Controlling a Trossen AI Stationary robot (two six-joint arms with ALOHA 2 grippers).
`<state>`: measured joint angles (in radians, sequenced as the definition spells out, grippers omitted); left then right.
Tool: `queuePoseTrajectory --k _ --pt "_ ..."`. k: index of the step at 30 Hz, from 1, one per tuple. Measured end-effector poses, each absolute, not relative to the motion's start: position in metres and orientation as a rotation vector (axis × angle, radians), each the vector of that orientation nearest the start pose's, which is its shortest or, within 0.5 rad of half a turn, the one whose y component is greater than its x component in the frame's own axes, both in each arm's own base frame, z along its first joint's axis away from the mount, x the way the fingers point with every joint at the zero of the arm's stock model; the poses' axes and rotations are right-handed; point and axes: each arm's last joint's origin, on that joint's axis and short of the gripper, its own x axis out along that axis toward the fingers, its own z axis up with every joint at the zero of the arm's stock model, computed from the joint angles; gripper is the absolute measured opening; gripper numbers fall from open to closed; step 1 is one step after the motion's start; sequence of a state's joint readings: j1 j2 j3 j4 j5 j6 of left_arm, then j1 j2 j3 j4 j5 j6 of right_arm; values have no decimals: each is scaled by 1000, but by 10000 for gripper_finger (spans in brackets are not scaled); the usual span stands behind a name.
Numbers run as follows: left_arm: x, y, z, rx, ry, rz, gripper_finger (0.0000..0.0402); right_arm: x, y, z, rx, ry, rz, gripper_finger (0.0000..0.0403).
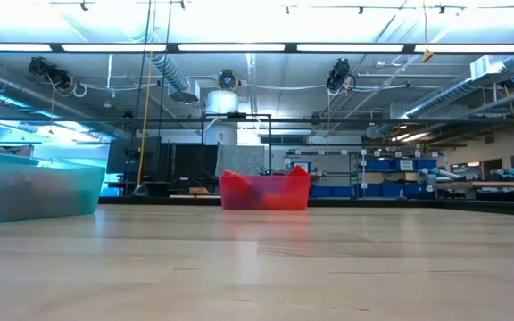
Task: Sort blocks by size
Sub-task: Put the blue 4 studded building block into the teal bin
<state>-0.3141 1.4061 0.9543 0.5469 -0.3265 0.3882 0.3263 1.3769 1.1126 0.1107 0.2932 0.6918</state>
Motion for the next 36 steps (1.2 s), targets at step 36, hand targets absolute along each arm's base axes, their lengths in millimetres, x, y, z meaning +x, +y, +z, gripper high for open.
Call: queuePoseTrajectory --k 36 --pt "319 -98 315 517 74 -119 265 305 60 327 797 459 210 147"
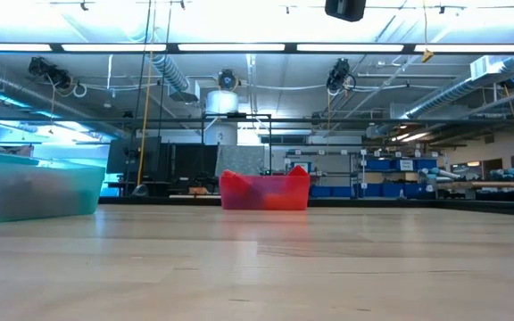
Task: Sort blocks by size
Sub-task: Put the blue 4 studded building block into the teal bin
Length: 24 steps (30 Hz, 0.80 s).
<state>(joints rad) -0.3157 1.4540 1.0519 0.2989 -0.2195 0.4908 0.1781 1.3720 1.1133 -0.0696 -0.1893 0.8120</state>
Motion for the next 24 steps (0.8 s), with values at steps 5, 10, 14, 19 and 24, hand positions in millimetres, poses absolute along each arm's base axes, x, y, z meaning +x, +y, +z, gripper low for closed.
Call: queuePoseTrajectory --k 5,10,14,19,24 --pt "319 -97 315 520 75 -116 247 305 59 327 799 462 215 148" --pt "319 -97 315 523 82 -113 204 305 59 326 799 465 214 153" --pt "319 -97 315 529 83 -111 167 305 59 326 803 465 215 160" --pt "319 -96 315 529 85 -112 154 305 59 326 805 464 215 172" --pt "319 -96 314 521 89 -102 157 305 59 326 795 459 213 184"
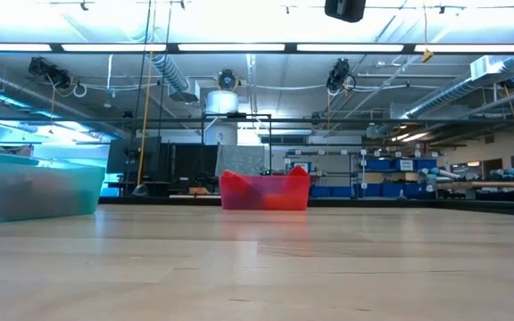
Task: Sort blocks by size
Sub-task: Put the blue 4 studded building block into the teal bin
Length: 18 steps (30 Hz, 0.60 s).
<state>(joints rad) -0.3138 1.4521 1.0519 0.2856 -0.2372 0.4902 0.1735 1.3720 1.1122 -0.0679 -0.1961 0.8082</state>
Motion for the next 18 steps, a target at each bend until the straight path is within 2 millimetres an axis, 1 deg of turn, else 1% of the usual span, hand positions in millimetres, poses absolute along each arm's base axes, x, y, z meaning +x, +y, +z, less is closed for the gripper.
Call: queuePoseTrajectory --k 9,14,18 --pt "319 -95 313 518 111 -54 157 306 54 327 794 437 177 202" --pt "319 -93 313 402 128 32 158 308 45 327 800 428 150 209" --pt "318 -92 309 318 171 57 158 308 37 325 800 435 122 211"
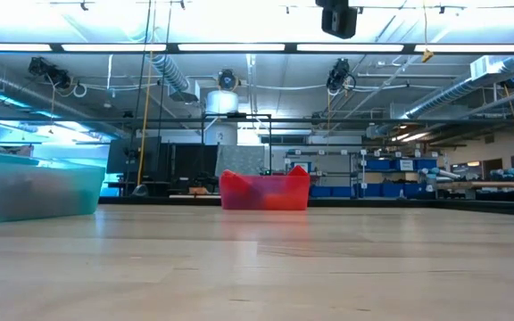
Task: Sort blocks by size
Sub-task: Put the blue 4 studded building block into the teal bin
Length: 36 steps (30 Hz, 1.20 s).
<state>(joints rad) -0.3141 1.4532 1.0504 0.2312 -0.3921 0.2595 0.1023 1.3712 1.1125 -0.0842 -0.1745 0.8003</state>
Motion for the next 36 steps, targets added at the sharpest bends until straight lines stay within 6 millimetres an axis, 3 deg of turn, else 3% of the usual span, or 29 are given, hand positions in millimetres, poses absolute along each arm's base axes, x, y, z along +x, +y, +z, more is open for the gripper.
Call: queuePoseTrajectory --k 10,17,24,28,32,36 --pt "313 -90 290 124 351 81 158 305 19 314 795 537 22 210" --pt "300 -82 285 -78 466 207 158 288 21 290 766 803 -149 206" --pt "246 -53 291 -373 730 410 158 268 56 278 656 962 -270 204" --pt "207 -44 292 -484 942 476 158 262 81 278 633 958 -238 199" --pt "171 -35 291 -518 1112 650 158 255 102 279 632 907 -290 194" --pt "152 -31 278 -558 1158 712 158 246 122 279 645 858 -318 193"
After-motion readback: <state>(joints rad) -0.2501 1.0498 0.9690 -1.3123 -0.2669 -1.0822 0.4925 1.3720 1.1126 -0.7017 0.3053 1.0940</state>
